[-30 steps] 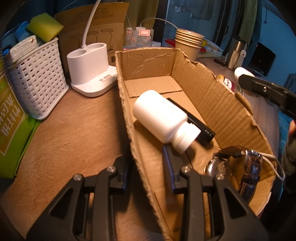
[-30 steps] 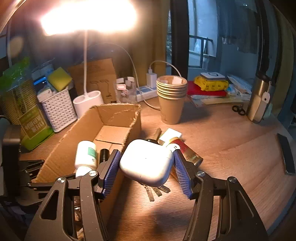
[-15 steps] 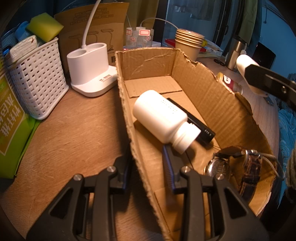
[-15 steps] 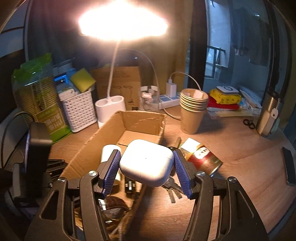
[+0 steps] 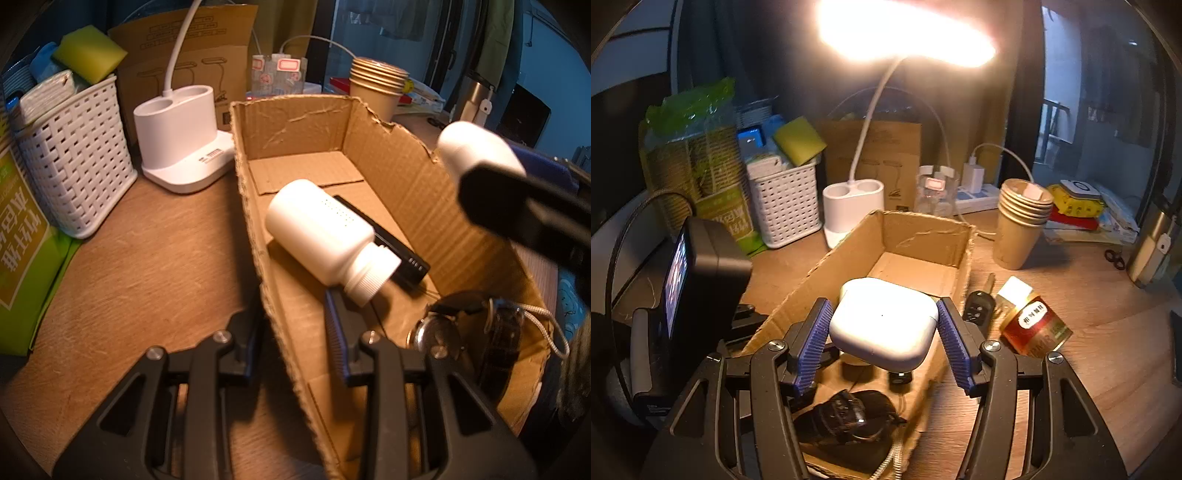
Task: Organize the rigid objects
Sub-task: 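Lift the earbuds case and carry it over the cardboard box, then lower the earbuds case into the box and open the right gripper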
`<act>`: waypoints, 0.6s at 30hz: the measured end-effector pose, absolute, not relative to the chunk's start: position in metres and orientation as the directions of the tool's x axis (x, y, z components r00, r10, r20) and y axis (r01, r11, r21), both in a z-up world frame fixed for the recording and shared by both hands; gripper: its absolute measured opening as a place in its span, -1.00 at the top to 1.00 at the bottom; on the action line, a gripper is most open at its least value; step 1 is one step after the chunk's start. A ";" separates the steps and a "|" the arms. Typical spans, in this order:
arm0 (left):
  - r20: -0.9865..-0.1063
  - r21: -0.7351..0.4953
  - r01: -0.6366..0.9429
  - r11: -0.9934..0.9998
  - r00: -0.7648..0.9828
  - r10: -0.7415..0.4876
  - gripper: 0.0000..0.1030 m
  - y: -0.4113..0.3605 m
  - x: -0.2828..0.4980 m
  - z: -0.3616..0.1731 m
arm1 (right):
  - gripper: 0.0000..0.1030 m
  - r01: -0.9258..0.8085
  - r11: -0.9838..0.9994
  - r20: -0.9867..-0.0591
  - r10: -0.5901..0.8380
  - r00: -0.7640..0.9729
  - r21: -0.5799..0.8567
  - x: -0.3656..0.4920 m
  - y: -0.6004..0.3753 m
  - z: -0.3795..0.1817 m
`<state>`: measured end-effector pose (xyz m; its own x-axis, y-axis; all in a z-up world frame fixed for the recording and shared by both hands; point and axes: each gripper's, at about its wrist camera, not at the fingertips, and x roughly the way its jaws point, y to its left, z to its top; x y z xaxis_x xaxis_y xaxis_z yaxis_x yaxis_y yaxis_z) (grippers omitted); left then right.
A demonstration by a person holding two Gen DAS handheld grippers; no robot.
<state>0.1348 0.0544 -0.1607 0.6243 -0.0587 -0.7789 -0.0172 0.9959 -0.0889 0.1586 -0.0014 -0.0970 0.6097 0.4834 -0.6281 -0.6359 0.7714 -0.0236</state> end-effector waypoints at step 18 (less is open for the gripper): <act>-0.779 -0.088 -0.018 0.996 0.624 -0.058 0.36 0.054 0.135 -0.161 | -0.19 -0.628 0.773 -0.714 0.389 0.582 -0.091 0.164 0.009 -0.124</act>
